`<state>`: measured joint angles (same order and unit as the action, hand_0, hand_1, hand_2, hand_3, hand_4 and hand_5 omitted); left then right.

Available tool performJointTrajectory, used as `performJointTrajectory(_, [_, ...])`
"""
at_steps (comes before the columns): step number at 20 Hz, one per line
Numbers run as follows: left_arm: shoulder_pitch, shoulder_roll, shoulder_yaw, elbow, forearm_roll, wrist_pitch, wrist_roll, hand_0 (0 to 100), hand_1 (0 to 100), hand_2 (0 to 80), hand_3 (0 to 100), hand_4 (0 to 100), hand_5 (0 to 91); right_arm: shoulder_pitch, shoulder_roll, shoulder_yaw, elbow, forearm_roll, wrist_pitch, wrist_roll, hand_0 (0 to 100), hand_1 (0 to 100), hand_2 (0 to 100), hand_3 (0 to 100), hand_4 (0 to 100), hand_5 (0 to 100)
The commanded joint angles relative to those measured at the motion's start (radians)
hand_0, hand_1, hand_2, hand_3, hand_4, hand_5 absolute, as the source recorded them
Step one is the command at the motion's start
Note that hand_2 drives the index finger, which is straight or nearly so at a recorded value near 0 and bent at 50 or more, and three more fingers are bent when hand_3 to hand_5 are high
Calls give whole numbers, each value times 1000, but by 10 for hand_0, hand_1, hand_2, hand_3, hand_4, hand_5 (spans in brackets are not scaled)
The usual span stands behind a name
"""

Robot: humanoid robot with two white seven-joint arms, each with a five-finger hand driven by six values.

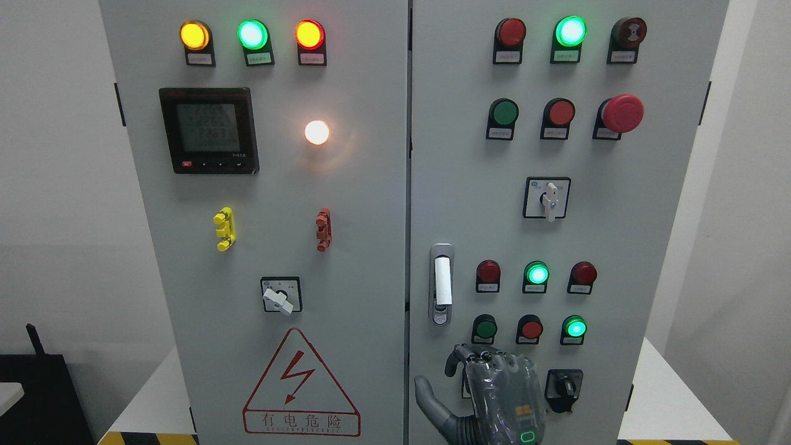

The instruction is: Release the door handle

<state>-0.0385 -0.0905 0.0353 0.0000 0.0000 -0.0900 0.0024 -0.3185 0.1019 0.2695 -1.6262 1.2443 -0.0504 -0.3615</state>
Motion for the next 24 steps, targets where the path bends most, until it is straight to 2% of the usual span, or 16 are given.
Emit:
performJointTrajectory(1, [0, 0, 0, -9, -28, -1, 1, 120, 389, 0, 0, 0, 0, -4, 1, -1, -15, 0, 0, 6, 301, 452, 1000, 1000, 1000, 997])
performJointTrajectory(15, [0, 0, 0, -9, -28, -1, 1, 120, 389, 0, 0, 0, 0, -48, 10, -4, -21, 3, 6, 7, 317, 507, 1000, 1000, 1000, 996])
performJointTrajectory(19, [0, 0, 0, -9, -28, -1, 1, 120, 389, 0, 0, 0, 0, -56, 21, -6, -21, 32, 4, 21, 324, 597, 1000, 1000, 1000, 995])
performJointTrajectory(24, [0, 0, 0, -9, -28, -1, 1, 120, 389, 0, 0, 0, 0, -73, 22, -29, -21, 58, 6, 33, 348, 615, 1000, 1000, 1000, 996])
